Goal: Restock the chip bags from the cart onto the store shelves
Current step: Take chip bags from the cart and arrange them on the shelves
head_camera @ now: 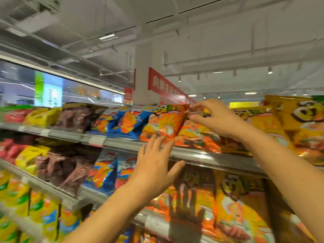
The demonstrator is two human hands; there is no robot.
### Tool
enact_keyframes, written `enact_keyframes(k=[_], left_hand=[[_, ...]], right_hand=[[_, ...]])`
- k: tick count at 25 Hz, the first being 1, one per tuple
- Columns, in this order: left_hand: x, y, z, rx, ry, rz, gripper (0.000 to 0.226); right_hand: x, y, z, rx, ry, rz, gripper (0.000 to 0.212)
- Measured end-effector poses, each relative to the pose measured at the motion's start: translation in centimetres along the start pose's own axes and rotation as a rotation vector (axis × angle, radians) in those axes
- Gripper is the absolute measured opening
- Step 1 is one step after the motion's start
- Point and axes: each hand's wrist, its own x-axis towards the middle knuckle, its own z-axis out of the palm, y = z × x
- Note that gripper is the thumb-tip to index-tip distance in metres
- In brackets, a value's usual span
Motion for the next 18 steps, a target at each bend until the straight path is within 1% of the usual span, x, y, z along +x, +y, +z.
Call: enact_keyframes(k=[4, 8, 10, 13, 15, 18], left_hand=[[-0.2, -7.6, -0.9, 0.013, 0.007, -0.084, 0.072], [-0.2, -14.7, 0.6, 0.0, 0.031, -0.136, 0.072], [0.1, -18.8, 1.4, -0.002, 0.061, -0.152, 0.072], [1.2, -25.6, 2.1, -0.026, 0.118, -0.177, 0.073], [2.6, -29.9, 1.8, -0.017, 0.116, -0.177, 0.074], [4.8, -35.6, 1.8, -0.017, 0.117, -0.152, 0.076]], right_hand=[[4.9, -3.9, 4.3, -0.01, -0.031, -0.074, 0.042], [10.3, -7.1, 8.7, -0.047, -0.097, -0.125, 0.043], [13.3, -8.5, 11.1, -0.062, -0.152, -0.143, 0.046], [18.6, -10.4, 15.5, -0.07, -0.182, -0.18, 0.049], [22.2, -11.8, 18.6, -0.09, -0.225, -0.215, 0.052], [26.8, -14.1, 23.0, -0.137, -0.317, -0.213, 0.058]])
